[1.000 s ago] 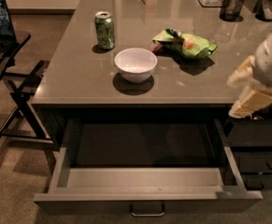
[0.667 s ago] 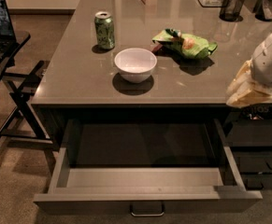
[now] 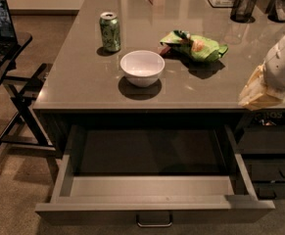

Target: Close top drawer

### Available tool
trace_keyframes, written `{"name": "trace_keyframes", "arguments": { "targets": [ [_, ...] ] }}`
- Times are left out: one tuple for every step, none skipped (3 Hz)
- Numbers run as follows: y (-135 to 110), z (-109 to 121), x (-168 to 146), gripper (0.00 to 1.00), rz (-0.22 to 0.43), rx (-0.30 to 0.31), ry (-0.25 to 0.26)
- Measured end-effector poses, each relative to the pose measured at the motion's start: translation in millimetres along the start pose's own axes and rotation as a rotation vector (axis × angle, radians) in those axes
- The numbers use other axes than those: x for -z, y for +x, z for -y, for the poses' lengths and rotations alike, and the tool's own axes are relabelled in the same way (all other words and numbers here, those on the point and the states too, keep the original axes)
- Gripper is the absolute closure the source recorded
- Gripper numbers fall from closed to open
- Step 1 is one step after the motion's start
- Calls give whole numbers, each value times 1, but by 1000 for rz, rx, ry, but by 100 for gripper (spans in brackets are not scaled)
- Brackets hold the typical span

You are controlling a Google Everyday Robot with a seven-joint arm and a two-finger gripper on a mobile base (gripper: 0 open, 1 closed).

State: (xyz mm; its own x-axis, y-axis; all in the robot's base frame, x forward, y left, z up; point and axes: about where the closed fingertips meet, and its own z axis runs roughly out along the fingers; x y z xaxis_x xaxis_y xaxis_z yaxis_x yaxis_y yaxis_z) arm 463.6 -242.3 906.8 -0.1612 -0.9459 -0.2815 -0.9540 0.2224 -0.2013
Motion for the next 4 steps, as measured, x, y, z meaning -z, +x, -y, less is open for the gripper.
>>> {"name": "trace_keyframes", "arguments": {
  "targets": [
    [2,-6,6,100,-5,10,6],
    [13,-35,12,100,-13,57,10],
    [49,-108,15,100,-67,105,-39],
    [63,-129,1,100,-81,104,-86]
  ]
}}
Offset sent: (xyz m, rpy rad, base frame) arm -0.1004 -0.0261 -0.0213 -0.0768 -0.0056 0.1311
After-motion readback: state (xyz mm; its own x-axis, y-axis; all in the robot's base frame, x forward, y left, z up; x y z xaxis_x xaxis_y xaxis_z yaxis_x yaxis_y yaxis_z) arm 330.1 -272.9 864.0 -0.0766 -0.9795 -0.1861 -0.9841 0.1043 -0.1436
